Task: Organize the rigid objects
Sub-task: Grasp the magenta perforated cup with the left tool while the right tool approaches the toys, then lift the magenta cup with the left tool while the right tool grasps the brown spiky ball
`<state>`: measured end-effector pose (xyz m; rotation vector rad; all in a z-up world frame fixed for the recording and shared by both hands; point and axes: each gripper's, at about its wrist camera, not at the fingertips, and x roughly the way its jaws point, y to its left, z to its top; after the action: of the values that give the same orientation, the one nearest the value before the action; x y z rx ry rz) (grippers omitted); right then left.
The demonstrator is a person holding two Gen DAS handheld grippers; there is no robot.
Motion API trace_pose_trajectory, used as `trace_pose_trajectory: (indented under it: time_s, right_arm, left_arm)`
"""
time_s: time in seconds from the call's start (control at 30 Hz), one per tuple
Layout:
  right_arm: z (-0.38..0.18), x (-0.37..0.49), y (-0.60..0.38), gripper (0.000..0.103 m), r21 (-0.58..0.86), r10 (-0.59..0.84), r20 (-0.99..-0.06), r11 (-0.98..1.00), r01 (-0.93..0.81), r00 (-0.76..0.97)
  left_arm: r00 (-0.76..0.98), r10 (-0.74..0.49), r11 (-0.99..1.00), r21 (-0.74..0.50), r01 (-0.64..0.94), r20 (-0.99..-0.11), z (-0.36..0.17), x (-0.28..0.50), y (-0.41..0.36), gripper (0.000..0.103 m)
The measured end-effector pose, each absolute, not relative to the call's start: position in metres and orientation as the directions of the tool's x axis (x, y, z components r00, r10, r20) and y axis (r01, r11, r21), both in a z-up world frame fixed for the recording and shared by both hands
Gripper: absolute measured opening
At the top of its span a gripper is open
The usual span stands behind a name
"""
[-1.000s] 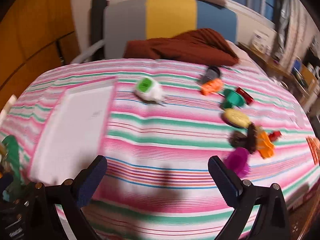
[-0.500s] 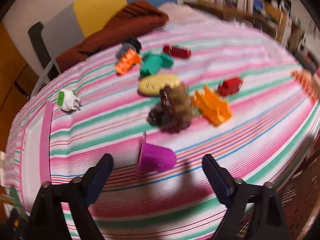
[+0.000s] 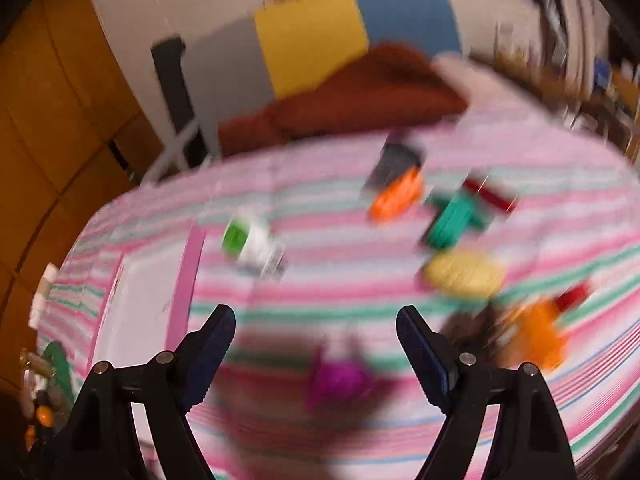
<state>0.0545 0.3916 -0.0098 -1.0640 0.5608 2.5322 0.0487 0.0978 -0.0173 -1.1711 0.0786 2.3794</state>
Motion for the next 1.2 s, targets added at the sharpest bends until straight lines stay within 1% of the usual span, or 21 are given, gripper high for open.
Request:
trace_pose_trajectory:
  time_s: [0.07, 0.17, 0.27, 0.33, 0.4, 0.47, 0.57, 0.6, 0.63, 0.7, 0.77, 0.8, 0.83, 0.87, 0.93, 1.0, 1.07, 1.17, 1.2]
  right_arm:
    - [0.006, 0.069, 0.415, 0.085, 0.197, 0.216, -0.695, -0.86, -0.471, -0.686]
    - [0.015, 0.082, 0.45, 0.085, 0.146, 0.289, -0.652, -0.859, -0.49, -0.701]
    - [0.005, 0.088, 0.48, 0.085, 0.078, 0.373, -0.667, -0.826, -0.559, -0.645]
    - [-0.009, 0.096, 0.495, 0.085, 0.093, 0.399, -0.687, -0.781, -0.618, -0.607]
    - [-0.026, 0.096, 0.511, 0.085, 0.183, 0.301, -0.769, -0.742, -0.645, -0.564]
    - [-0.028, 0.096, 0.517, 0.085, 0.23, 0.272, -0.767, -0.73, -0.644, -0.582]
    - [-0.026, 0.096, 0.512, 0.085, 0.211, 0.285, -0.763, -0.738, -0.641, -0.58]
    - [-0.025, 0.097, 0.511, 0.085, 0.198, 0.296, -0.76, -0.742, -0.641, -0.578]
    - [-0.024, 0.096, 0.509, 0.085, 0.181, 0.308, -0.758, -0.747, -0.639, -0.575]
    - [-0.024, 0.094, 0.51, 0.085, 0.161, 0.319, -0.758, -0.754, -0.637, -0.569]
    - [-0.025, 0.093, 0.51, 0.085, 0.164, 0.312, -0.759, -0.757, -0.632, -0.571]
    - [-0.023, 0.095, 0.509, 0.085, 0.162, 0.315, -0.757, -0.758, -0.631, -0.573]
    - [-0.023, 0.096, 0.51, 0.085, 0.16, 0.318, -0.756, -0.758, -0.632, -0.573]
    - [-0.023, 0.096, 0.51, 0.085, 0.157, 0.323, -0.756, -0.755, -0.636, -0.569]
    - [-0.025, 0.096, 0.512, 0.085, 0.164, 0.315, -0.762, -0.751, -0.639, -0.566]
    - [-0.025, 0.097, 0.514, 0.085, 0.175, 0.308, -0.765, -0.745, -0.643, -0.565]
    - [-0.024, 0.099, 0.517, 0.085, 0.185, 0.311, -0.762, -0.736, -0.651, -0.568]
    - [-0.023, 0.1, 0.518, 0.085, 0.197, 0.31, -0.757, -0.732, -0.653, -0.576]
    - [-0.023, 0.1, 0.518, 0.085, 0.199, 0.308, -0.756, -0.732, -0.652, -0.577]
  left_arm:
    - [-0.488, 0.428, -0.866, -0.191, -0.461, -0.76, -0.018, 0.048, 0.103, 0.103]
    - [-0.42, 0.488, -0.836, -0.272, -0.476, -0.765, -0.02, 0.044, 0.117, 0.103]
    - [-0.378, 0.531, -0.813, -0.331, -0.479, -0.758, -0.019, 0.041, 0.138, 0.103]
    - [-0.372, 0.555, -0.796, -0.345, -0.498, -0.744, -0.018, 0.039, 0.155, 0.103]
    - [-0.387, 0.566, -0.781, -0.323, -0.534, -0.728, -0.016, 0.039, 0.177, 0.103]
    - [-0.399, 0.535, -0.781, -0.257, -0.569, -0.745, -0.015, 0.036, 0.206, 0.103]
    - [-0.412, 0.49, -0.773, -0.164, -0.614, -0.768, -0.017, 0.032, 0.25, 0.102]
    - [-0.416, 0.476, -0.77, -0.137, -0.623, -0.775, -0.019, 0.031, 0.261, 0.1]
    - [-0.418, 0.469, -0.763, -0.118, -0.636, -0.778, -0.022, 0.031, 0.272, 0.092]
    - [-0.402, 0.449, -0.749, -0.09, -0.657, -0.798, -0.031, 0.027, 0.291, 0.083]
    - [-0.385, 0.426, -0.745, -0.076, -0.663, -0.818, -0.042, 0.021, 0.308, 0.079]
    - [-0.38, 0.418, -0.749, -0.076, -0.659, -0.825, -0.047, 0.018, 0.312, 0.076]
    - [-0.374, 0.409, -0.754, -0.078, -0.652, -0.832, -0.051, 0.014, 0.315, 0.068]
    - [-0.365, 0.405, -0.763, -0.09, -0.64, -0.839, -0.055, 0.009, 0.314, 0.064]
    - [-0.359, 0.414, -0.782, -0.125, -0.611, -0.836, -0.058, 0.0, 0.309, 0.053]
    - [-0.363, 0.416, -0.805, -0.152, -0.574, -0.834, -0.058, -0.012, 0.297, 0.048]
    - [-0.354, 0.42, -0.828, -0.192, -0.527, -0.836, -0.057, -0.021, 0.282, 0.047]
    - [-0.324, 0.454, -0.847, -0.289, -0.446, -0.83, -0.06, -0.037, 0.257, 0.047]
    - [-0.318, 0.464, -0.852, -0.318, -0.417, -0.827, -0.061, -0.042, 0.248, 0.045]
